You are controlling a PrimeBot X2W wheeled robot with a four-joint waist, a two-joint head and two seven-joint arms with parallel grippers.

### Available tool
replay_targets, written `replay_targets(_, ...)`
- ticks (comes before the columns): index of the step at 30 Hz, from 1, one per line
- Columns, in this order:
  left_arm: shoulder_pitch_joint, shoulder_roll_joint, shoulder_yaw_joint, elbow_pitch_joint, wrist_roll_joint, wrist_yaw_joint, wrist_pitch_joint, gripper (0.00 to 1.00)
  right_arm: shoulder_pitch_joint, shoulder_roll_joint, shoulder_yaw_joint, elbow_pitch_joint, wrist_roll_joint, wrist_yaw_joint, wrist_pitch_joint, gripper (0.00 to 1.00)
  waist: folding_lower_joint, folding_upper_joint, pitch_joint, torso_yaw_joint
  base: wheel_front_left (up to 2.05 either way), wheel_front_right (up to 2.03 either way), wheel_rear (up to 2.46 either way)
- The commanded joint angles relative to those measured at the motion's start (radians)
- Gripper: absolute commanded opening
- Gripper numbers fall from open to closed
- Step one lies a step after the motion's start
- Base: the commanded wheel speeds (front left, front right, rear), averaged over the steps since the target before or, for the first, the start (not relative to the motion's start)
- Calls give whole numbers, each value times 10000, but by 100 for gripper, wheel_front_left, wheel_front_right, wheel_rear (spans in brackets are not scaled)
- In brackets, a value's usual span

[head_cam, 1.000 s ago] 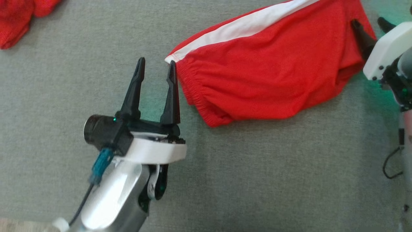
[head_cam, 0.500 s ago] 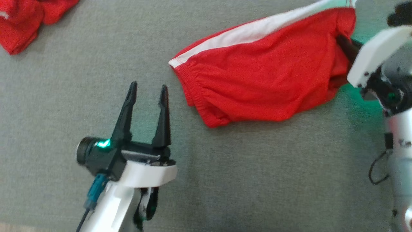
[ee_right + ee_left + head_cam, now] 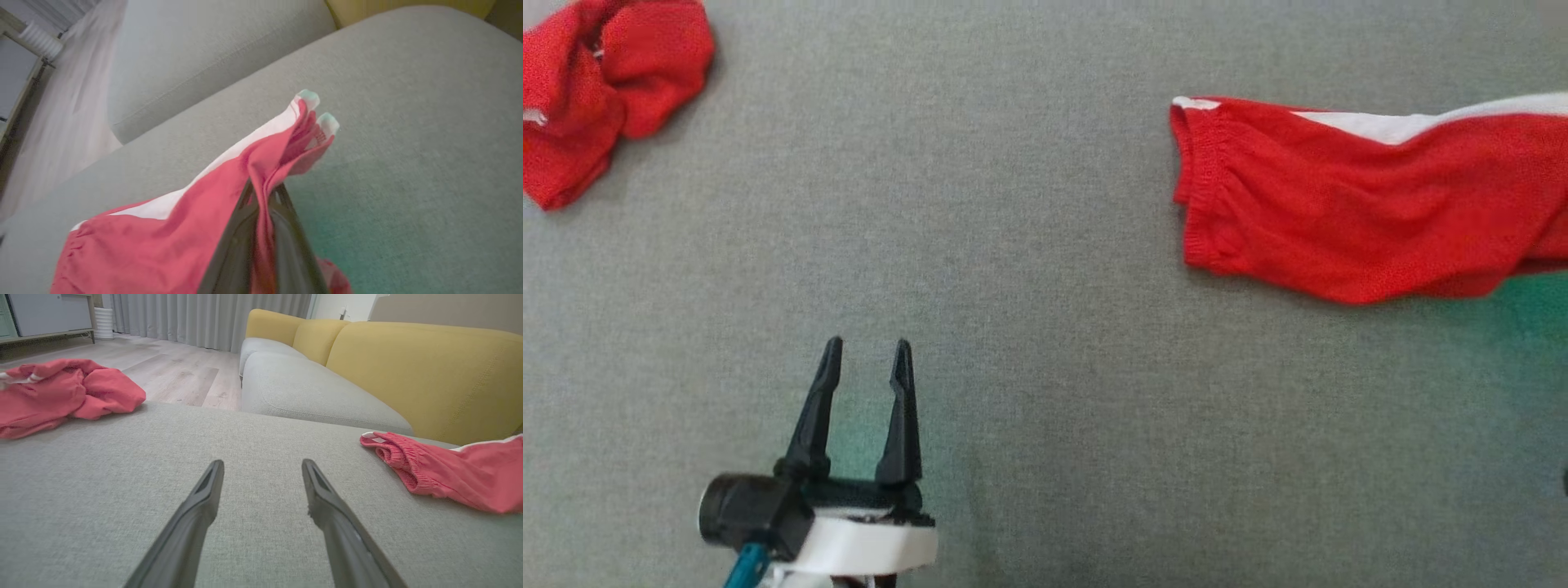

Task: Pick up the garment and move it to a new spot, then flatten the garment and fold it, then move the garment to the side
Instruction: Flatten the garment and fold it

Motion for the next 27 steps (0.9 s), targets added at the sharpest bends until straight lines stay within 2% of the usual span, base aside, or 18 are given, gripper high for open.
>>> replay_targets(1, 111, -109, 454, -254, 111, -98, -51, 100, -338, 134, 306, -805, 53, 75, 220, 0, 1, 0, -189, -31, 0, 0, 0)
replay_targets(6, 370, -353, 559, -129, 210, -348, -51, 100, -149, 1286, 1399, -2374, -100, 75, 978, 0, 1, 0, -423, 49, 0, 0, 0)
replay_targets(7, 361, -415, 564, -64, 202, -441, -51, 100, 44, 1812, 1970, -2884, -216, 75, 1243, 0, 1, 0, -456, 104, 0, 0, 0)
replay_targets(11, 314, -471, 607, 77, 192, -503, -51, 100, 219, 2275, 2626, -3052, -330, 75, 1186, 0, 1, 0, -484, 165, 0, 0, 0)
replay_targets(17, 158, -516, 362, 432, 137, -640, -51, 100, 270, 2375, 3732, -1644, -151, 75, 48, 0, 1, 0, -535, 642, 0, 0, 0)
replay_targets(27, 320, -523, 36, 604, -230, -347, -51, 100, -384, 2379, 4564, 564, 643, 75, -1772, 0, 1, 0, -694, 1027, 0, 0, 0)
